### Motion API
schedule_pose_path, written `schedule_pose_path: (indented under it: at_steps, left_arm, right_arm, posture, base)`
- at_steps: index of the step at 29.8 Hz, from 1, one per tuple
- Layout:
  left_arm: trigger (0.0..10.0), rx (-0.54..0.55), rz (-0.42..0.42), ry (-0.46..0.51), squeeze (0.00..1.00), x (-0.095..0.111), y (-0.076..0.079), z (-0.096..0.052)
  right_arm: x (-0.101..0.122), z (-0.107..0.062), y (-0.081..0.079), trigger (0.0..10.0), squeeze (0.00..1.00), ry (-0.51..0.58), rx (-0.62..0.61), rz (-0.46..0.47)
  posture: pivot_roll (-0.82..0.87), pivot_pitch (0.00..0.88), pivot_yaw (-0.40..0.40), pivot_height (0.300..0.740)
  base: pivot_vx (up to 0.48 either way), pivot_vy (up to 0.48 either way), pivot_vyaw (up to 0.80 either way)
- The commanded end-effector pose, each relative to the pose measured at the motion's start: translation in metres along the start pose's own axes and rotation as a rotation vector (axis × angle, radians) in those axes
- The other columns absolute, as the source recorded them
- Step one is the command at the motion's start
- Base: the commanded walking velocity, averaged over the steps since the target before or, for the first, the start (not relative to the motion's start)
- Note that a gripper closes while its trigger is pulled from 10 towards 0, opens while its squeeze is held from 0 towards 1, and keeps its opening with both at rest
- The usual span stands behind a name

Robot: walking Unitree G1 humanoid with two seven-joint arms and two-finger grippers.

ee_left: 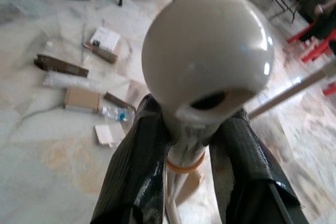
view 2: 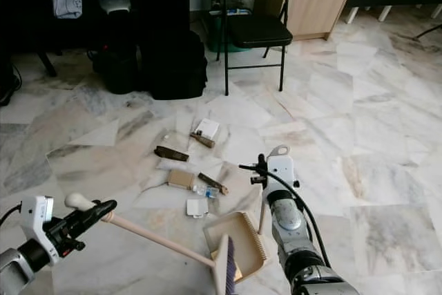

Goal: Sweep floor

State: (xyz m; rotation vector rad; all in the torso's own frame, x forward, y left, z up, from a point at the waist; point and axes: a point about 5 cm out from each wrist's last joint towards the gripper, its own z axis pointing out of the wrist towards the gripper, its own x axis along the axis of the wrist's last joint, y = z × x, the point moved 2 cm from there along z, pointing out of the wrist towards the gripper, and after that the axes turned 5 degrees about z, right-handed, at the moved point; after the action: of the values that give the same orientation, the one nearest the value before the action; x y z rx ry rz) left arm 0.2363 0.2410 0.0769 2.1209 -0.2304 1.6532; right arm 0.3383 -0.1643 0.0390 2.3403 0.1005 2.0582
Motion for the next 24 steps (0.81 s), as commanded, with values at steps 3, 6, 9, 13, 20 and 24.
schedule_pose_path:
  at_steps: [3,6,9,13,20,24]
  left_arm:
    - [10.0,0.139,0.052,0.172,0.0,0.038,-0.016,0.001]
    - [10.0,0.233,0.082,0.242,0.0,0.051,-0.025,-0.001]
    - [10.0,0.399,0.107,0.343,0.0,0.065,-0.043,-0.008]
    - [10.0,0.476,0.143,0.351,0.0,0.062,-0.044,-0.005]
    - [10.0,0.527,0.156,0.345,0.0,0.049,-0.034,0.015]
    - [10.0,0.535,0.17,0.341,0.0,0.042,-0.027,0.028]
  right_arm:
    - [-0.003,0.0,0.0,10.0,0.0,-0.026,0.006,-0.015]
    - [-0.003,0.0,0.0,10.0,0.0,-0.025,0.006,-0.013]
    - [-0.002,0.0,0.001,10.0,0.0,-0.021,0.005,-0.007]
    - [-0.003,0.0,0.0,10.0,0.0,-0.022,0.004,0.004]
    - [0.008,0.006,0.0,10.0,0.0,0.018,-0.029,0.132]
    - [0.017,0.01,0.0,10.0,0.0,0.052,-0.027,0.215]
  posture:
    - [0.02,0.107,-0.082,0.74]
    - [0.02,0.105,-0.081,0.74]
    - [0.02,0.105,-0.08,0.74]
    - [0.02,0.104,-0.08,0.74]
    - [0.02,0.101,-0.072,0.74]
    - [0.01,0.1,-0.068,0.74]
  base:
    - [0.0,0.0,0.0]
    - [0.0,0.0,0.0]
    - [0.0,0.0,0.0]
    - [0.0,0.0,0.0]
    - [0.0,0.0,0.0]
    - [0.0,0.0,0.0]
